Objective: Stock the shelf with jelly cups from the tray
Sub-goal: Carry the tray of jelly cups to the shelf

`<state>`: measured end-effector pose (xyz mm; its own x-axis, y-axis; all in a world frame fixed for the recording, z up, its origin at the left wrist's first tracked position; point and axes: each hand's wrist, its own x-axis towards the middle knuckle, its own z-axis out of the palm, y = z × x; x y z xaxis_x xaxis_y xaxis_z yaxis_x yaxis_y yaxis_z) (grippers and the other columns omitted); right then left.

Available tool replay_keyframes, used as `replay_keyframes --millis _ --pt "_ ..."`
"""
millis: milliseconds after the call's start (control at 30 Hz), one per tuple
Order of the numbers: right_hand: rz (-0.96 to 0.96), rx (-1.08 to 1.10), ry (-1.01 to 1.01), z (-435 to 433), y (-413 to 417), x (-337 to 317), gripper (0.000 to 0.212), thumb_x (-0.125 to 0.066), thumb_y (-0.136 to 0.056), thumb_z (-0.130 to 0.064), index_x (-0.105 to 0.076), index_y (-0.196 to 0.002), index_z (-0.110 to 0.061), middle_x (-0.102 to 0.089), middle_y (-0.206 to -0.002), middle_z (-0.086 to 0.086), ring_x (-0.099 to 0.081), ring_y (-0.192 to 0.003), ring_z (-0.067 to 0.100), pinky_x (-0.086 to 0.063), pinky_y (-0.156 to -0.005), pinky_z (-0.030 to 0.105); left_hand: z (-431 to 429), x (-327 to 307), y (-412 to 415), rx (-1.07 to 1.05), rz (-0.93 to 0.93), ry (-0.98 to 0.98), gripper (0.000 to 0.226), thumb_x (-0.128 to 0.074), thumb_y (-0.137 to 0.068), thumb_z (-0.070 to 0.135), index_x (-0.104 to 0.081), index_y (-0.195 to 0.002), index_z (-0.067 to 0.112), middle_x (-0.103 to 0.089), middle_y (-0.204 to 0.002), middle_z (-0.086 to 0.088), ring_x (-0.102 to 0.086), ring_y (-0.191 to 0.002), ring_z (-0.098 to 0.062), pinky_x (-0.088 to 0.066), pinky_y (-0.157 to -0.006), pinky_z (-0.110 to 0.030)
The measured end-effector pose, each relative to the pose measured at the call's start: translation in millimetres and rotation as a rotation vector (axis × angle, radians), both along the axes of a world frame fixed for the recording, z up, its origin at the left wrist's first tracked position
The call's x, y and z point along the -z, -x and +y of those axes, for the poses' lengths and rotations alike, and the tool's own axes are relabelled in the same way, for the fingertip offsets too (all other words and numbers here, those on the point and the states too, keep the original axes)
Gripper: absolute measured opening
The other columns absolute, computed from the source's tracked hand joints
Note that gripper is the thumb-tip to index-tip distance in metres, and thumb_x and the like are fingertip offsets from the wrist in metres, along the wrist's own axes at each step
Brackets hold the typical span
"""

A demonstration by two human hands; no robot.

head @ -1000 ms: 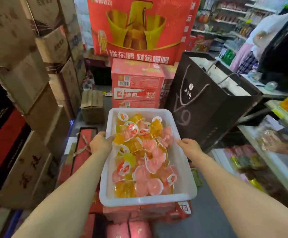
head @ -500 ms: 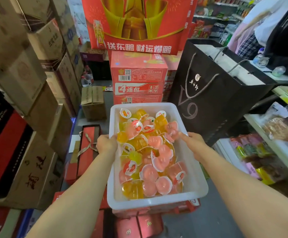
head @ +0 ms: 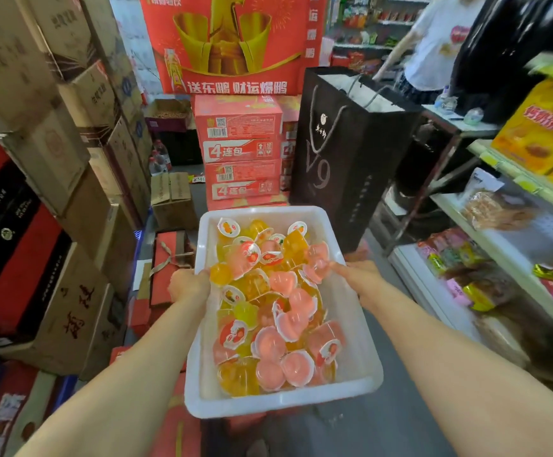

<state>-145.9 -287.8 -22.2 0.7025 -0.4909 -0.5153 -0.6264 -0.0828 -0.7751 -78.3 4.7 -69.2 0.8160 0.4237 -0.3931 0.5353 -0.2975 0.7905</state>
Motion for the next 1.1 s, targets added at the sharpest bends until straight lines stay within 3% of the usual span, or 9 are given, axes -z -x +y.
replay_keyframes --millis 167,300,433,533,600,700,800,933,1100 --pt "-0.007 0.051 -0.031 -19 135 4 0.057 -0.086 -0.065 -0.046 -0.066 -0.108 -0.013 -0.069 -0.101 0.007 -0.069 -0.089 0.028 -0.059 -0.082 0.046 -22 -7 109 0.062 -0.069 0.022 0.035 -0.070 -0.088 0.032 -0.071 -0.103 0.000 -0.070 -0.097 -0.017 -0.065 -0.090 -0.035 -0.056 -0.083 -0.044" --pt "-0.015 0.182 -0.049 -42 258 9 0.062 -0.086 -0.067 -0.045 -0.064 -0.113 -0.011 -0.067 -0.106 0.009 -0.068 -0.092 0.029 -0.059 -0.080 0.046 -56 -14 202 0.198 -0.064 -0.024 0.041 -0.071 -0.087 0.033 -0.069 -0.112 0.000 -0.067 -0.111 -0.019 -0.063 -0.101 -0.036 -0.052 -0.082 -0.037" --pt "-0.029 0.339 -0.076 -73 385 20 0.079 -0.090 -0.041 -0.056 -0.069 -0.098 -0.005 -0.074 -0.089 0.011 -0.073 -0.077 0.028 -0.061 -0.075 0.046 -104 -3 290 0.377 -0.048 -0.002 0.029 -0.072 -0.083 0.025 -0.073 -0.090 -0.003 -0.069 -0.090 -0.022 -0.063 -0.083 -0.035 -0.045 -0.068 -0.034" --pt "0.000 0.510 -0.062 -91 481 25 0.043 -0.088 -0.065 -0.039 -0.068 -0.082 -0.005 -0.073 -0.083 0.015 -0.070 -0.070 0.027 -0.057 -0.067 0.035 -150 13 348 0.513 0.031 0.016 0.027 -0.074 -0.082 0.022 -0.072 -0.090 -0.003 -0.064 -0.084 -0.017 -0.062 -0.080 -0.033 -0.052 -0.072 -0.038" --pt "0.008 0.611 -0.040 -103 544 41 0.042 -0.085 -0.069 -0.038 -0.068 -0.085 -0.003 -0.072 -0.089 0.019 -0.070 -0.078 0.030 -0.057 -0.072 0.037 -183 25 383 0.610 0.091 0.015 0.032 -0.076 -0.081 0.023 -0.071 -0.096 -0.005 -0.064 -0.088 -0.017 -0.063 -0.084 -0.034 -0.055 -0.077 -0.041" --pt "0.016 0.771 -0.050 -117 638 77 0.083 -0.090 -0.040 -0.057 -0.071 -0.096 0.002 -0.073 -0.091 0.019 -0.071 -0.081 0.033 -0.060 -0.077 0.047 -233 45 438 0.759 0.180 0.010 0.042 -0.078 -0.079 0.025 -0.069 -0.107 -0.004 -0.067 -0.102 -0.020 -0.063 -0.089 -0.035 -0.056 -0.078 -0.040" --pt "0.110 0.930 -0.056 -109 722 80 0.067 -0.083 -0.069 -0.047 -0.068 -0.096 0.011 -0.066 -0.082 0.017 -0.065 -0.072 0.028 -0.048 -0.061 0.034 -278 59 499 0.945 0.245 -0.069 0.048 -0.076 -0.083 0.031 -0.067 -0.116 -0.002 -0.063 -0.120 -0.021 -0.060 -0.108 -0.038 -0.052 -0.082 -0.037" --pt "0.140 1.161 -0.065 -98 826 101 0.078 -0.079 -0.053 -0.061 -0.070 -0.102 -0.001 -0.070 -0.103 0.019 -0.069 -0.093 0.032 -0.057 -0.076 0.043 -334 67 578 1.199 0.338 -0.034 0.029 -0.068 -0.090 0.025 -0.063 -0.106 0.001 -0.062 -0.106 -0.015 -0.060 -0.098 -0.032 -0.044 -0.077 -0.034" --pt "0.189 1.466 -0.116 -71 931 107 0.058 -0.083 -0.067 -0.050 -0.069 -0.090 0.001 -0.068 -0.091 0.015 -0.064 -0.074 0.026 -0.045 -0.060 0.033 -391 80 672 1.524 0.338 -0.188 0.035 -0.061 -0.093 0.029 -0.062 -0.110 -0.002 -0.064 -0.115 -0.017 -0.061 -0.107 -0.034 -0.049 -0.087 -0.037"
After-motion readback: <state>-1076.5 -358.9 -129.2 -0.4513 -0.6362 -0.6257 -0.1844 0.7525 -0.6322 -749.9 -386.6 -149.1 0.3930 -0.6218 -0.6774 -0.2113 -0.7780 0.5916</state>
